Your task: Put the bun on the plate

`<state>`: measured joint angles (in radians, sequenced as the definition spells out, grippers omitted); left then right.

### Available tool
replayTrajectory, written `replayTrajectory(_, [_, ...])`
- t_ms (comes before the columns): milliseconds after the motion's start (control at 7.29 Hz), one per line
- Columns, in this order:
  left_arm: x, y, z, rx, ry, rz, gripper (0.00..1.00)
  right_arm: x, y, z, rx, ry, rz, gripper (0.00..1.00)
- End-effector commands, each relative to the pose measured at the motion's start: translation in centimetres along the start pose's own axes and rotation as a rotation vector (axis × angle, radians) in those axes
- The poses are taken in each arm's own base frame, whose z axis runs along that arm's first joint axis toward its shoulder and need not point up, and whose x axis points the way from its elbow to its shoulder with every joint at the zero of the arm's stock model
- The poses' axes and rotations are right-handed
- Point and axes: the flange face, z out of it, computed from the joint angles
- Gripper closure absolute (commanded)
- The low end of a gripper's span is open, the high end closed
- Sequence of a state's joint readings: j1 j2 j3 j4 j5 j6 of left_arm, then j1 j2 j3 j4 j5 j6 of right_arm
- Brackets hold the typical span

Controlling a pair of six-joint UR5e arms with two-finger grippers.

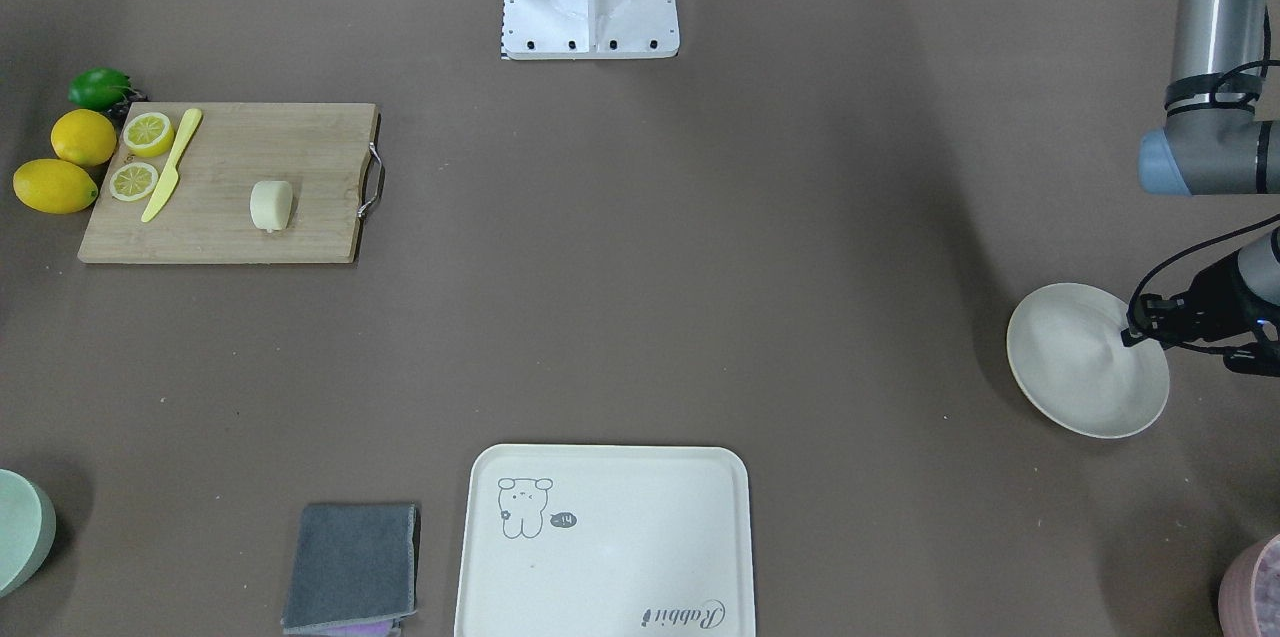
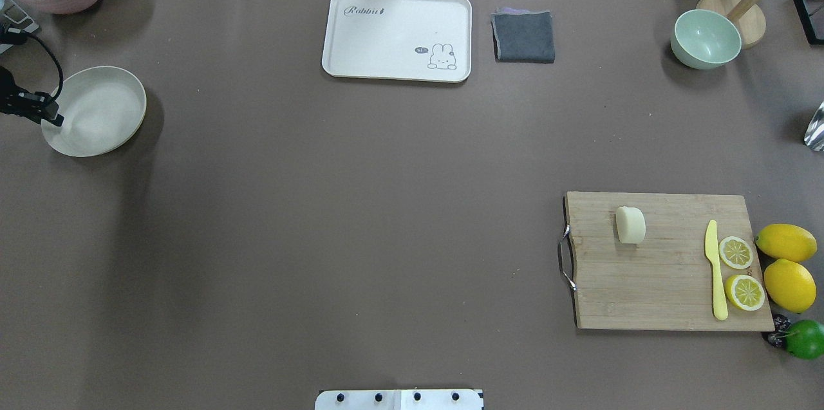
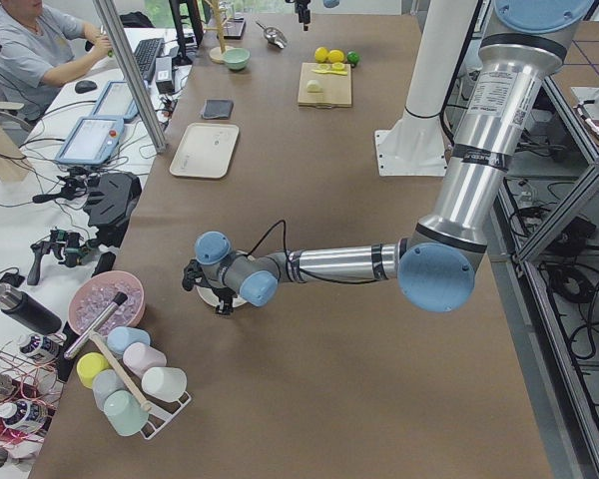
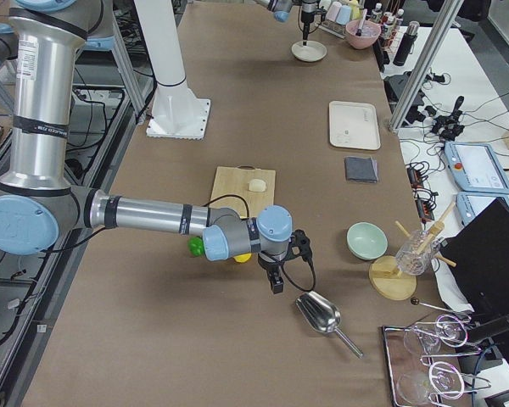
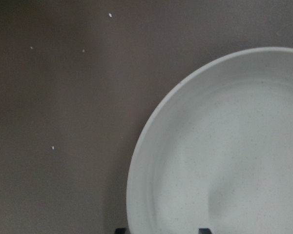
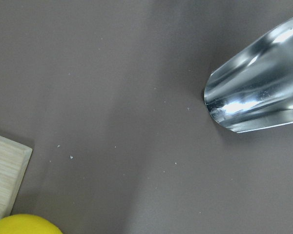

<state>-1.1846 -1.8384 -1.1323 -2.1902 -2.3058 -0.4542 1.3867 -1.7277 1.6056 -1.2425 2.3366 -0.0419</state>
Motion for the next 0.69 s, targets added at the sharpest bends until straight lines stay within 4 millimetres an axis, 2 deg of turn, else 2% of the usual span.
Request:
replayTrajectory(0, [0.3,-0.3,-0.1,0.008,-0.009,-0.036,1.00,-0.1,0.1,0.0,0.000,-0.006,0.001,0.00])
replayTrajectory(137, [0.9,-0.7,-0.7,0.022,-0.004,-0.042,1.00,-0.2,0.0,-0.1,0.003,-0.006,-0.004,0.00])
replayTrajectory(274, [4.1,-1.7,-3.4,0.050,0.018,-0.070,1.00,-0.9,-0.5,-1.0,0.019,0.003,-0.017,0.00])
replayTrajectory(411, [8.4,-2.6,-6.8,0.065,0.037,-0.138,1.00,-1.8,-1.5,-2.0,0.042,0.005,-0.033,0.00])
replayTrajectory(548, [15.0,-1.9,-8.6,0.051,0.076,-0.180,1.00,-4.0,-2.7,-3.1,0.065,-0.007,0.031,0.00])
